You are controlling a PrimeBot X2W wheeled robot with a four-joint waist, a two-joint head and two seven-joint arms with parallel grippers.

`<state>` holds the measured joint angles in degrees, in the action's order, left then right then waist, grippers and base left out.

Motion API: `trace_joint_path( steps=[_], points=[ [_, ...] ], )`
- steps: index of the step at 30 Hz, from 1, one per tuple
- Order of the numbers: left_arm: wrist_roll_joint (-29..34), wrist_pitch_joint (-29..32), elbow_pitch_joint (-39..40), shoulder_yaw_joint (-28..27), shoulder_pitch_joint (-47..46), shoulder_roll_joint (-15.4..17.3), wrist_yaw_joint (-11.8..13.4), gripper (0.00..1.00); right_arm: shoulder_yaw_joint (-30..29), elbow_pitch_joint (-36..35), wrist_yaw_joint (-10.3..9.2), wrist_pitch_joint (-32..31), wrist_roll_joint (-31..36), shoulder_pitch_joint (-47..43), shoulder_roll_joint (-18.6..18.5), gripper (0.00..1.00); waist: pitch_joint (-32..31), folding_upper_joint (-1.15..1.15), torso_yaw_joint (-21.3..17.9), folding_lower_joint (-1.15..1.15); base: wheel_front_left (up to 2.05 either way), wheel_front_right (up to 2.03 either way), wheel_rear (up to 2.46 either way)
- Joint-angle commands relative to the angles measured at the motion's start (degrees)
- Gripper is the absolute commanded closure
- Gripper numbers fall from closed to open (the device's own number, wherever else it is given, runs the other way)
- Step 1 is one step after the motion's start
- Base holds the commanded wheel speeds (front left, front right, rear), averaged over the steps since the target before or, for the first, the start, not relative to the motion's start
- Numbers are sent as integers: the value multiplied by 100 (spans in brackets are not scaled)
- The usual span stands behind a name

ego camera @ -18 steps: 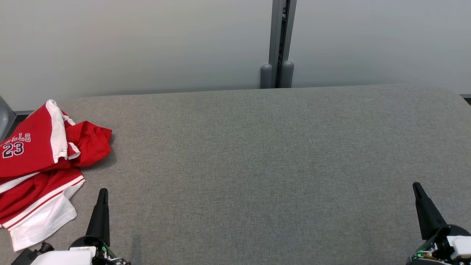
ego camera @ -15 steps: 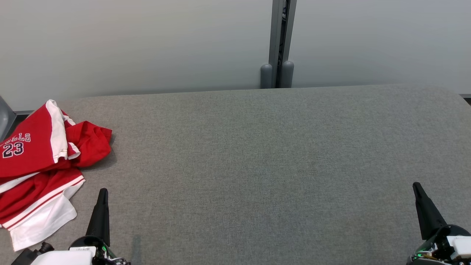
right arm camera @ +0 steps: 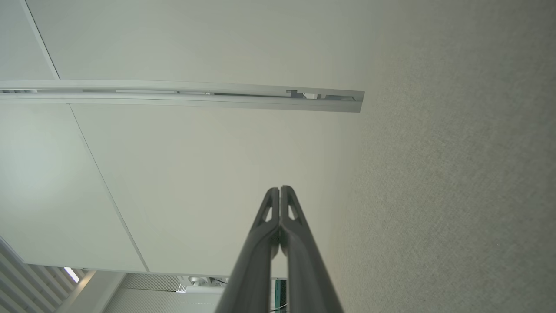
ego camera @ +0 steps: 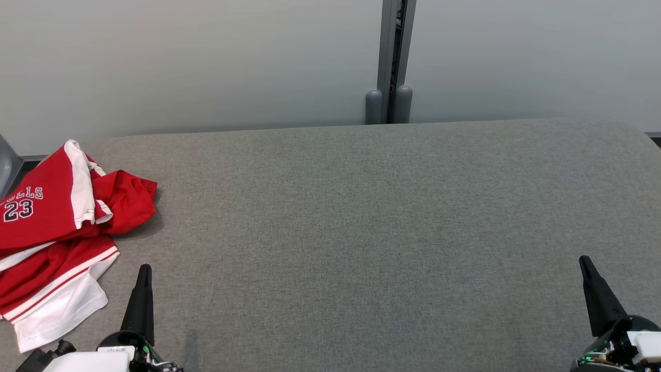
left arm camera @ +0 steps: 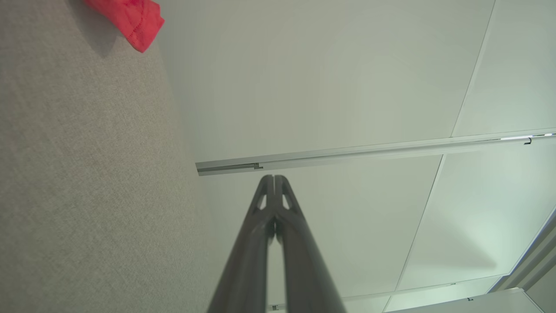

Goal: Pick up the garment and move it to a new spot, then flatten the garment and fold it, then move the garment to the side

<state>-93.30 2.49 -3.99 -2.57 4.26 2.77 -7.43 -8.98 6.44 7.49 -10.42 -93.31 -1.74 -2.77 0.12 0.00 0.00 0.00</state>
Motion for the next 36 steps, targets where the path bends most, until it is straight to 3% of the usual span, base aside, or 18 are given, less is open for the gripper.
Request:
trace_joint_path(
  steps=[1, 15, 16, 36],
  points=[
    [9, -6, 23, -11, -100, 13, -26, 100, -24, 9, 0, 5, -2, 29, -28, 100, 0, 0, 0, 0, 0, 0, 0],
    [9, -6, 23, -11, -100, 13, -26, 100, -24, 9, 0, 5, -2, 29, -28, 100, 0, 0, 0, 0, 0, 0, 0],
    [0, 0, -19, 2, 5, -1, 0, 0, 4, 14, 1, 0, 2, -5, 4, 0, 0, 0, 0, 0, 0, 0, 0],
    [262, -335, -111, 171, -406, 72, -1, 0, 329, 81, 0, 610, 415, 315, -110, 0, 24, 0, 3, 0, 0, 0, 0]
  ],
)
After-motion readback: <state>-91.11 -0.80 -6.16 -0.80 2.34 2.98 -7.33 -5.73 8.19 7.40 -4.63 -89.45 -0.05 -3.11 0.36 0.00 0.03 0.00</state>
